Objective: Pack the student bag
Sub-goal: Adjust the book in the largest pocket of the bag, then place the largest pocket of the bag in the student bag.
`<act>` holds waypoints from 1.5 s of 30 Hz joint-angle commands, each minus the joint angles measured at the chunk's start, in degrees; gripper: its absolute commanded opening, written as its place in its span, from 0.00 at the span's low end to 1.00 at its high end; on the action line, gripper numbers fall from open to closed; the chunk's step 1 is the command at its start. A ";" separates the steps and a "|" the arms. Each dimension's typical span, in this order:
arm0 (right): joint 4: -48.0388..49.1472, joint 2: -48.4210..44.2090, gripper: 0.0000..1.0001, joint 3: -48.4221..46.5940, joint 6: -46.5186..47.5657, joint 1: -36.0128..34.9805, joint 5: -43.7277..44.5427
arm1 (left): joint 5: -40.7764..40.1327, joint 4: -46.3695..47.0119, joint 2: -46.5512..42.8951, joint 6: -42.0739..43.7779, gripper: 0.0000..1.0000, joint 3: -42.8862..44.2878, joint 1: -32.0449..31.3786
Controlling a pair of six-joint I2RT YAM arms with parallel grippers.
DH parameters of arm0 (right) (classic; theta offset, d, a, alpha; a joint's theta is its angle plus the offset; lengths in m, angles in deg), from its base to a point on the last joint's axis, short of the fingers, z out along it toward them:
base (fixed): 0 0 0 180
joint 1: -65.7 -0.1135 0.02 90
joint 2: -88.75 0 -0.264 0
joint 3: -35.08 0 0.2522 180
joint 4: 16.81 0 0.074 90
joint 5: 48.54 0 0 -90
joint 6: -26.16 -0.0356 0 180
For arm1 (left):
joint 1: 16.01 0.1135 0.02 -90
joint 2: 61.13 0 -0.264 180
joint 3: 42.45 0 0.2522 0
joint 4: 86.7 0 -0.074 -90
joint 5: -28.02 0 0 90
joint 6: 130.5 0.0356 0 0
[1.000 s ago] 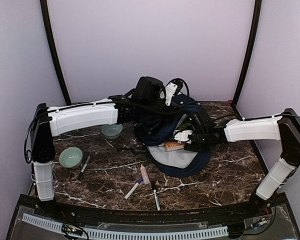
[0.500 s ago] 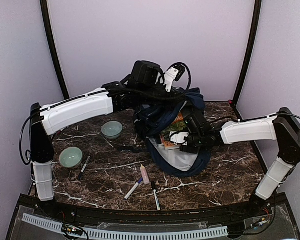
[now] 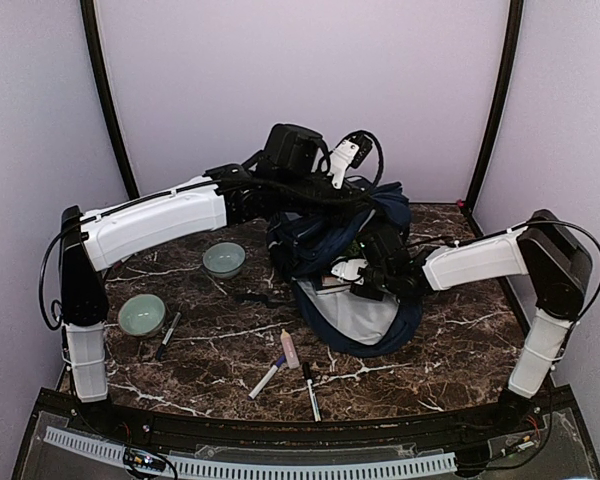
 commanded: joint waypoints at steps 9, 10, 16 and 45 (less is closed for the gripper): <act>9.95 3.18 0.58 -0.95 -1.70 -0.24 9.82 | 2.11 10.10 -6.99 -1.75 0.00 -4.71 -1.78; 8.59 2.81 0.59 -0.62 -1.87 -0.28 9.01 | 1.93 10.78 -7.52 -1.82 0.00 -6.20 -1.75; -3.27 -4.20 0.60 2.39 -4.31 -0.45 -0.78 | 0.84 10.56 -8.58 -1.42 0.00 -8.11 -1.74; -39.80 -41.13 0.67 8.34 -5.54 30.47 -46.37 | 8.24 21.85 0.11 -8.86 0.01 -26.56 -2.06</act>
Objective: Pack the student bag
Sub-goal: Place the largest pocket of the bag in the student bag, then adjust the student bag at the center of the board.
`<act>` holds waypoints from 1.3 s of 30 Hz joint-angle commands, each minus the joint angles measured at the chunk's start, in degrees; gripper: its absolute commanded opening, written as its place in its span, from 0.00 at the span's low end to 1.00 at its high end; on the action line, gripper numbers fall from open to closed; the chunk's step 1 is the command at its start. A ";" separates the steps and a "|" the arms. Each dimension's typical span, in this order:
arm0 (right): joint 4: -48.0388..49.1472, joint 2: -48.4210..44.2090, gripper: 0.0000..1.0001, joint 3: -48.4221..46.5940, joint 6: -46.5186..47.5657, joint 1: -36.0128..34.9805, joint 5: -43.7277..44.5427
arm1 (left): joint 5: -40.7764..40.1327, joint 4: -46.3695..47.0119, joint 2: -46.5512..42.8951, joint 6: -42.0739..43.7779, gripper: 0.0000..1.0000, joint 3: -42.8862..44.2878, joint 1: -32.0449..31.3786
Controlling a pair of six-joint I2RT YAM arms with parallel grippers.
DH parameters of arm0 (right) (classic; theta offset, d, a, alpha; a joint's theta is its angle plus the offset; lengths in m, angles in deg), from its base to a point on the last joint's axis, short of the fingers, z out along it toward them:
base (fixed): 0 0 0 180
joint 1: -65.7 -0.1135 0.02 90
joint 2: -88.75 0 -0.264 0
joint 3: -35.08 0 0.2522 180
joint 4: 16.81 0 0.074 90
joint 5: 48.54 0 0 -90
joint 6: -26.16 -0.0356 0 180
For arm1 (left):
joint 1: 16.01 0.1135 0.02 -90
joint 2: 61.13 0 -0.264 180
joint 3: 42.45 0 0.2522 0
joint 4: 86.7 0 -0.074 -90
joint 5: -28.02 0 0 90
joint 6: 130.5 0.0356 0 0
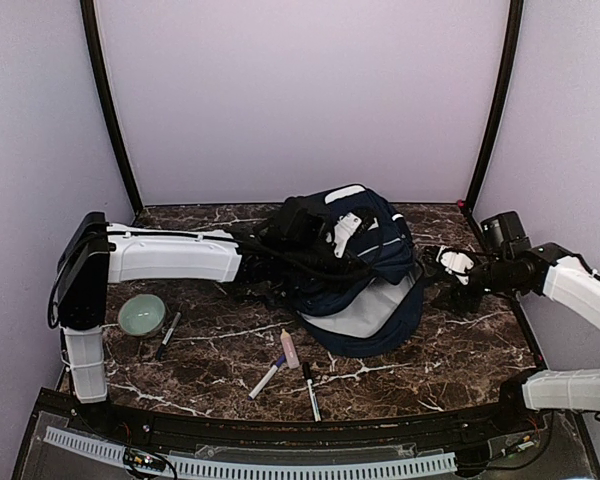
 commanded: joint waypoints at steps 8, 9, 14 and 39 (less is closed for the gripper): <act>3.91 10.91 0.66 -14.57 -12.47 4.12 -18.12 | 4.99 3.20 -0.90 -3.29 0.51 -6.76 -0.75; 4.04 12.13 0.66 -15.38 -12.84 4.07 -18.50 | 4.51 2.70 -2.82 -3.07 0.53 -8.06 -0.79; 7.17 16.44 0.65 -15.62 -14.26 2.02 -17.71 | -2.12 0.04 -16.05 -2.21 0.60 -17.13 -0.80; 2.55 23.26 0.72 -7.72 -0.76 -29.13 0.54 | -11.35 -5.63 -21.85 -6.59 0.48 -34.83 7.55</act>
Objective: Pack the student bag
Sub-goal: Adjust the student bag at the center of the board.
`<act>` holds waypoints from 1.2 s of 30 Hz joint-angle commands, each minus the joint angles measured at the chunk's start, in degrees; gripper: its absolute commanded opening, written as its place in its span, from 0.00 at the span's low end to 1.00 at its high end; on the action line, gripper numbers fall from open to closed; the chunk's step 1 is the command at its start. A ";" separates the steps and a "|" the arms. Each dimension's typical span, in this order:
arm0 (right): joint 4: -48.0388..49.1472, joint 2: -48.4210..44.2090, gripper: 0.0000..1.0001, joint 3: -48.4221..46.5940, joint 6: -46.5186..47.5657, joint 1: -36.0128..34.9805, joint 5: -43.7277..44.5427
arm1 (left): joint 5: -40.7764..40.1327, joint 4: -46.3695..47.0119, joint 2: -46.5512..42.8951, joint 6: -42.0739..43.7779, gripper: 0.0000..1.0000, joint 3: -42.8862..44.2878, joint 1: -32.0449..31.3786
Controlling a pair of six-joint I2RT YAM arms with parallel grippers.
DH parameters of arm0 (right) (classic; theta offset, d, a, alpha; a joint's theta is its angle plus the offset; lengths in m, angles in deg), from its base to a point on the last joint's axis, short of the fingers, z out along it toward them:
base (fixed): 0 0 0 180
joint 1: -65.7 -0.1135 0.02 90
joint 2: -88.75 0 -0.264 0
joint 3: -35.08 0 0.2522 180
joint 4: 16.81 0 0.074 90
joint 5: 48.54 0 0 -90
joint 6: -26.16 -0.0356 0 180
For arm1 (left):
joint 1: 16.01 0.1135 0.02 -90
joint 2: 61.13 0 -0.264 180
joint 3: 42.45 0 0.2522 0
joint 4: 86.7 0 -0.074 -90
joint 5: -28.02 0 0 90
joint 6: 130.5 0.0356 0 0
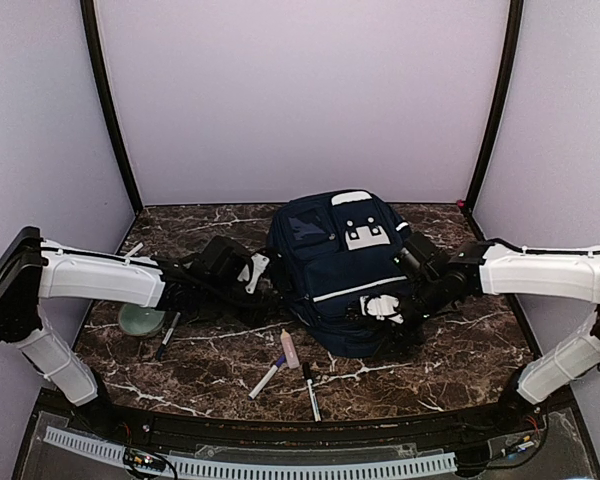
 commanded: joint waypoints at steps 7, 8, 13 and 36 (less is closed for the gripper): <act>8.88 5.68 0.56 2.24 -3.63 -1.41 17.75 | 1.26 1.42 2.11 0.85 0.48 2.06 0.23; 8.82 6.46 0.52 2.39 -3.51 -1.37 18.64 | 0.88 1.44 2.38 1.16 0.48 2.39 0.22; 7.26 4.19 0.15 3.68 -3.25 -0.47 18.94 | 0.12 1.90 4.07 2.39 0.43 3.64 0.66; 1.51 -11.32 0.05 12.09 2.25 15.07 17.12 | 7.26 12.15 13.49 9.67 0.14 6.59 0.93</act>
